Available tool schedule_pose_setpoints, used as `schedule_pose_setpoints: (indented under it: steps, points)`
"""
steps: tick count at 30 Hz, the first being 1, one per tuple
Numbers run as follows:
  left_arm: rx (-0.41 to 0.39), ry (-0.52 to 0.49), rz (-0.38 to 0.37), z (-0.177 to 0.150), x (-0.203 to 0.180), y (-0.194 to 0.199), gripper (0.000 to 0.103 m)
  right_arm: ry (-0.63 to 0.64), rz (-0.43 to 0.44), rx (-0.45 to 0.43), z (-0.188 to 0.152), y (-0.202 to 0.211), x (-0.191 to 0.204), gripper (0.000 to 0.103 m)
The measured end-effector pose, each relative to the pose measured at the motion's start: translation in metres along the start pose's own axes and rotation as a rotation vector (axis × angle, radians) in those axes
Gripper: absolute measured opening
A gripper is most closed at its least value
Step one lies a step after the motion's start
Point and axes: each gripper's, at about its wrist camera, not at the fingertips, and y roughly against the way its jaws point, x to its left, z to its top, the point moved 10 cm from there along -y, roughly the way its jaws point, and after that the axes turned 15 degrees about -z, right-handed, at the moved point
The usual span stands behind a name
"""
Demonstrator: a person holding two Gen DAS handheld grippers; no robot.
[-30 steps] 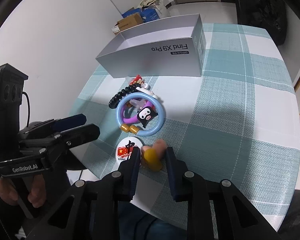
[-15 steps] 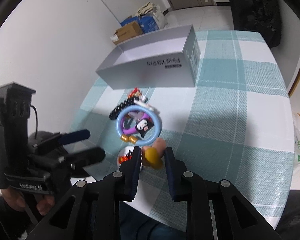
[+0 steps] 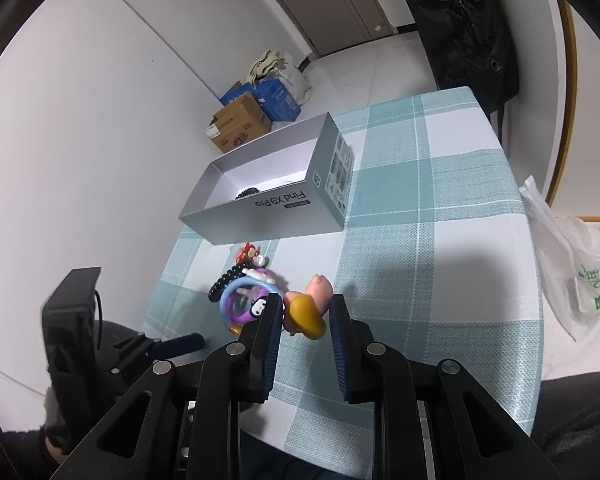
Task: Organize jewelry
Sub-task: 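Grasp the white CHINA badge with the left gripper while the right gripper holds the figurine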
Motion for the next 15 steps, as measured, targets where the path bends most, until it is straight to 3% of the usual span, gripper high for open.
schedule_pose_setpoints:
  steps: [6, 15]
  points:
    - [0.014, -0.06, 0.064, 0.002, -0.003, -0.008, 0.091, -0.007, 0.017, -0.008, 0.002, 0.003, -0.001, 0.023]
    - [0.01, -0.065, 0.056, 0.004, -0.006, -0.012, 0.088, -0.038, 0.037, -0.009, 0.004, 0.004, -0.006, 0.023]
